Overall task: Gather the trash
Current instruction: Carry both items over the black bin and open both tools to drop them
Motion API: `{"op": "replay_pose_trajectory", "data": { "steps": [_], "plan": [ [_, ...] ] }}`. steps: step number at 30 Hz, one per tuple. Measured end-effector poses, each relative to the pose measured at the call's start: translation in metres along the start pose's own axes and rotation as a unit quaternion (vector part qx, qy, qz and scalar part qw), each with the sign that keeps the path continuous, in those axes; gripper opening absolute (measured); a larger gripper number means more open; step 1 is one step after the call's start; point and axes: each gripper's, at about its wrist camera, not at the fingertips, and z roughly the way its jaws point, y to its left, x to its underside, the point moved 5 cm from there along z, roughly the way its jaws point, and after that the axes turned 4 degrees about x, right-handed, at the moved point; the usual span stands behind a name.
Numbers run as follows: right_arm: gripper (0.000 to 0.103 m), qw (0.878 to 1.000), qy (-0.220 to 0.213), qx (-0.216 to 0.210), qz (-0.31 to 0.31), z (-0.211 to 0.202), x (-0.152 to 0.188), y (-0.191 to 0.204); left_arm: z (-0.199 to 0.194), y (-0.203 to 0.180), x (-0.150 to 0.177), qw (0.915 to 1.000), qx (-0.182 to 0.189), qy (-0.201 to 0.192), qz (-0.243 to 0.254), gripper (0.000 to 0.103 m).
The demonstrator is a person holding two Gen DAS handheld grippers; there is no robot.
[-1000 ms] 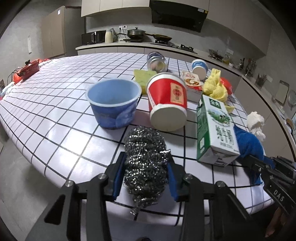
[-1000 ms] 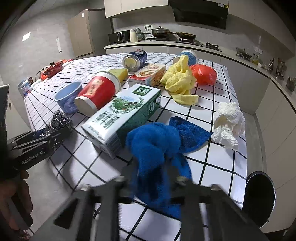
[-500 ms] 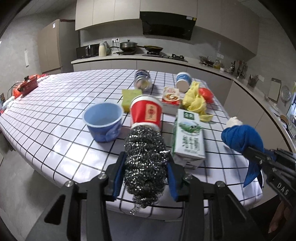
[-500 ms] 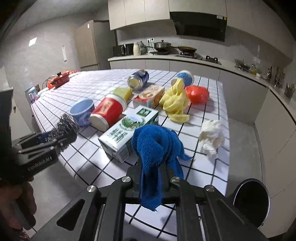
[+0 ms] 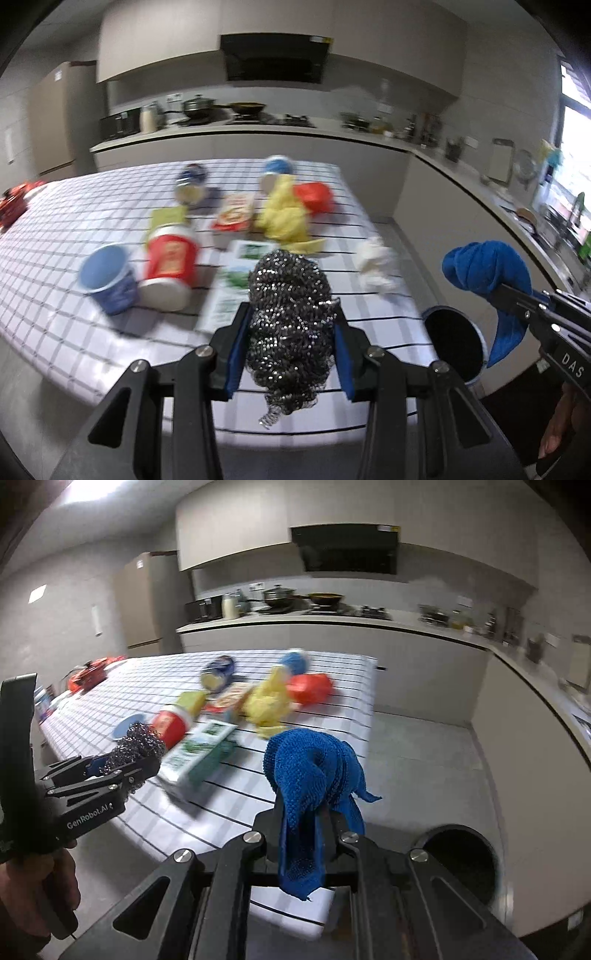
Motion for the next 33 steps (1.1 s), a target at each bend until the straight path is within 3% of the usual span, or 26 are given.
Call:
{"op": "replay_pose_trajectory", "data": {
  "steps": [7,15,26,33],
  "plan": [
    [0.012,0.997,0.010,0.064,0.046,-0.022,0.022,-0.099,0.025,-0.088,-0.006,0.9969,0.059,0.011,0.050,0.042],
    [0.012,0.994,0.028,0.091,0.058,-0.028,0.051,-0.184,0.061,-0.179,-0.002,0.9904,0.102,0.039,0.085,0.042],
    [0.012,0.997,0.065,0.035,0.036,0.001,0.090,-0.268,0.121,-0.262,0.024,0.9871,0.102,0.088,0.086,0.042],
    [0.012,0.995,0.102,-0.019,0.001,0.051,0.117,-0.300,0.167,-0.281,0.047,0.9865,0.091,0.122,0.060,0.042]
  ]
}}
